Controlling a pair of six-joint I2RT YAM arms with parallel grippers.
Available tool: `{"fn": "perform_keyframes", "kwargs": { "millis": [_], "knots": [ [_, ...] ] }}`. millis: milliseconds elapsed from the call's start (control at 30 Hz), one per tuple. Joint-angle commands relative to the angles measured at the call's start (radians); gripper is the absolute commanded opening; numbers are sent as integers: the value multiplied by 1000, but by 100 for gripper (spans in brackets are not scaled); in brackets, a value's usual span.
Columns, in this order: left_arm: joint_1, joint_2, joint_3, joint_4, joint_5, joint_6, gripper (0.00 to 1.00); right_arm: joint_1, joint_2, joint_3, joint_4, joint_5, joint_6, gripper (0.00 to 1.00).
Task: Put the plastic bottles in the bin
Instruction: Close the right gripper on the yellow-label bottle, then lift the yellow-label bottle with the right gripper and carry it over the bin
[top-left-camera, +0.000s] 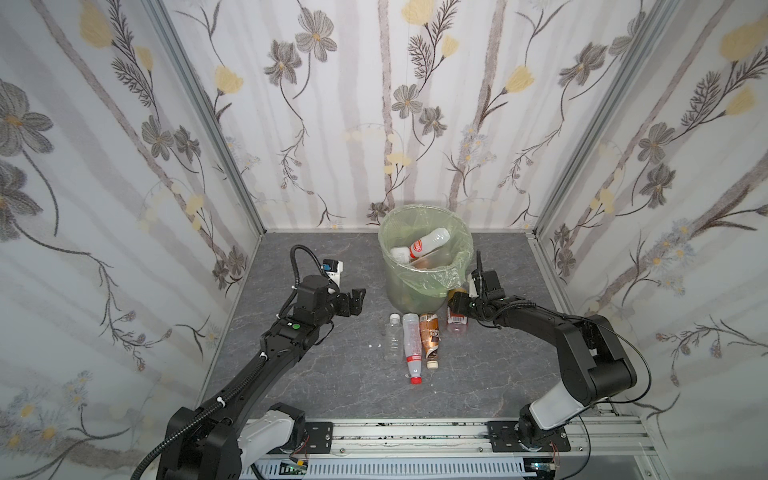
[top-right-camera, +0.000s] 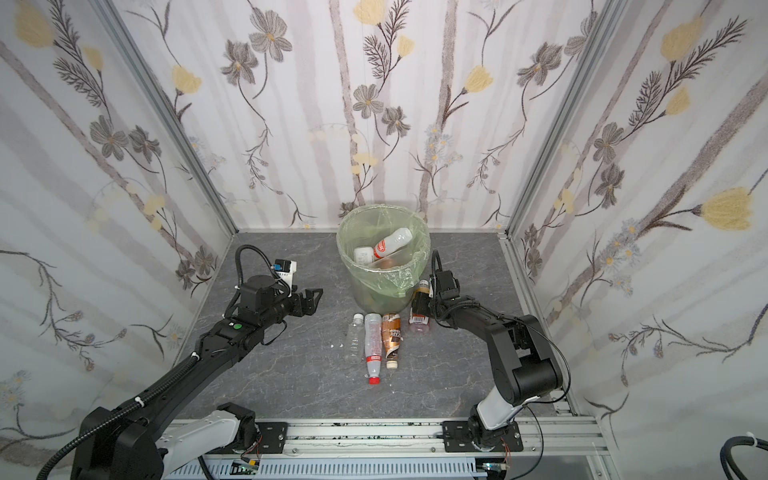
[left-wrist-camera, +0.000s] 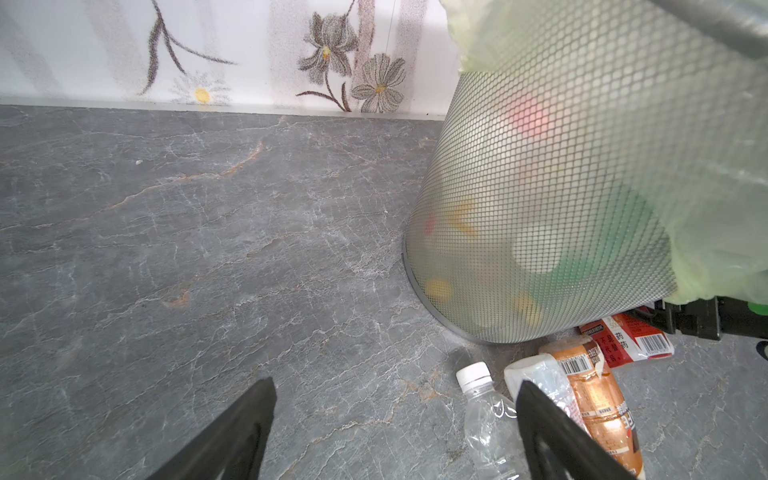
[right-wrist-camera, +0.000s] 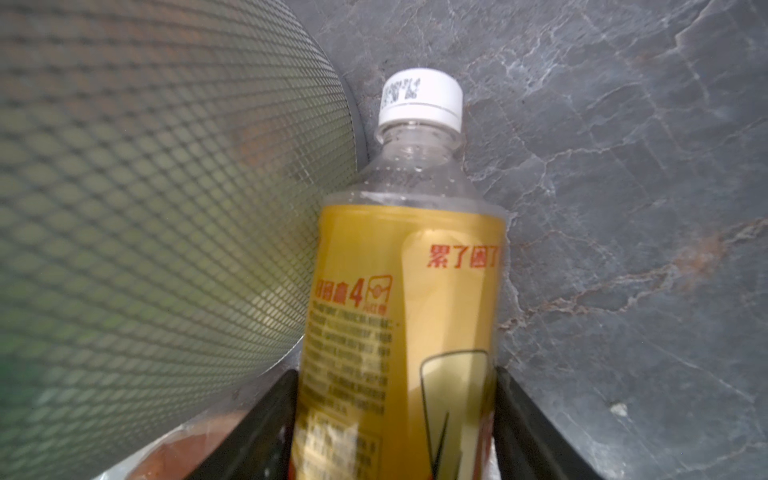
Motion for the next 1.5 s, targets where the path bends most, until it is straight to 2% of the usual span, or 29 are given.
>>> {"fn": "perform_keyframes", "kwargs": {
  "millis": [0,300,800,1167,1467],
  "knots": [
    [0,-5,-3,38,-4,-1,92,1,17,0,-53,69,-21,69],
    [1,-30,-3,36,-6,-5,92,-7,-13,1,-61,83,-34,59],
    [9,-31,6,38,-4,-1,92,-119,-252,47,-110,21,-72,55],
    [13,-28,9,38,0,-2,92,-178,-362,225,-264,-2,-126,55],
    [13,-28,10,36,-1,-2,92,-181,-465,333,-286,-122,-107,55]
  ]
}}
